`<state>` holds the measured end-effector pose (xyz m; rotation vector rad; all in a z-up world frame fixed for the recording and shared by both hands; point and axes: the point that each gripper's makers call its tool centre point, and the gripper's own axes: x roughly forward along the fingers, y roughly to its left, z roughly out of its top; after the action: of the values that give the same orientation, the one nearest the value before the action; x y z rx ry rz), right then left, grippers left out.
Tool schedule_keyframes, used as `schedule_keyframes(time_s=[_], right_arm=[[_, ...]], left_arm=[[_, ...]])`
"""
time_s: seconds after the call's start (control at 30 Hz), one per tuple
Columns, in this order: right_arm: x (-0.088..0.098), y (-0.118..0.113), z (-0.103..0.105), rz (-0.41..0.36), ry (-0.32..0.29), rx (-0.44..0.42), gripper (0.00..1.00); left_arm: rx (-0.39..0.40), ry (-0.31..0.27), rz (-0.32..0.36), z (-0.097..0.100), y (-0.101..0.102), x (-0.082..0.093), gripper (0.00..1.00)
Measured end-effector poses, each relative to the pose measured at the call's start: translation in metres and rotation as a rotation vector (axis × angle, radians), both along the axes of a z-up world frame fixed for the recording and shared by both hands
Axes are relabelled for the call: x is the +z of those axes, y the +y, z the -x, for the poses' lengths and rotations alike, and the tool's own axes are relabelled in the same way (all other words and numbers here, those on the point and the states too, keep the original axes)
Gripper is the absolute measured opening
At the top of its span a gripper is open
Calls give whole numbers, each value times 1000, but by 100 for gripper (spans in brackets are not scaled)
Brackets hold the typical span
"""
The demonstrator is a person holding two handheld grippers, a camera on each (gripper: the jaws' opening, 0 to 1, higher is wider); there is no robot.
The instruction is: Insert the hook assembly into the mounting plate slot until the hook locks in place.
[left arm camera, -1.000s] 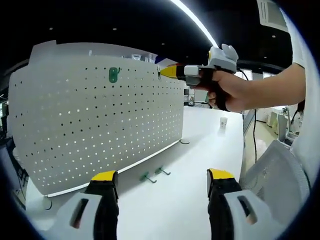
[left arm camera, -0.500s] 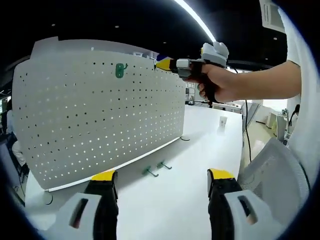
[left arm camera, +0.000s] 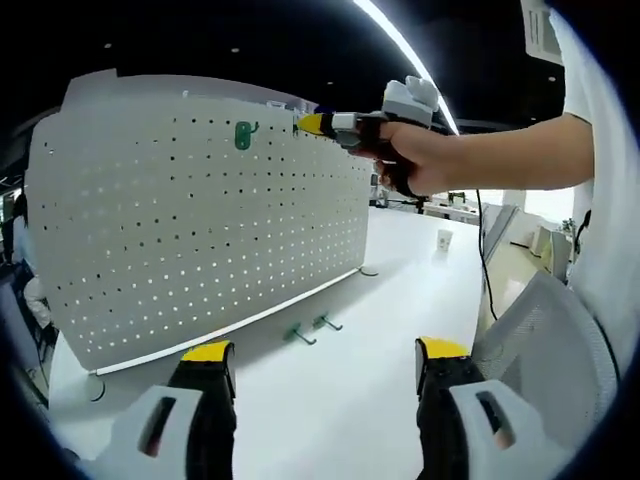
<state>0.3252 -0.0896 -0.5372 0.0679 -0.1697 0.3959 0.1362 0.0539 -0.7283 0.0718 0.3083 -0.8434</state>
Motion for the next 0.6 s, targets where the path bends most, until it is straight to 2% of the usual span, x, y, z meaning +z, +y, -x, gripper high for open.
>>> schedule_keyframes(time_s=[0.37, 0.6], right_arm=[[3, 12, -14, 43, -34, -27, 1], [-1, 15, -23, 59, -26, -42, 1]], left_arm=[[9, 13, -4, 2, 3, -4, 75], [4, 21, -10, 3, 2, -7, 74]])
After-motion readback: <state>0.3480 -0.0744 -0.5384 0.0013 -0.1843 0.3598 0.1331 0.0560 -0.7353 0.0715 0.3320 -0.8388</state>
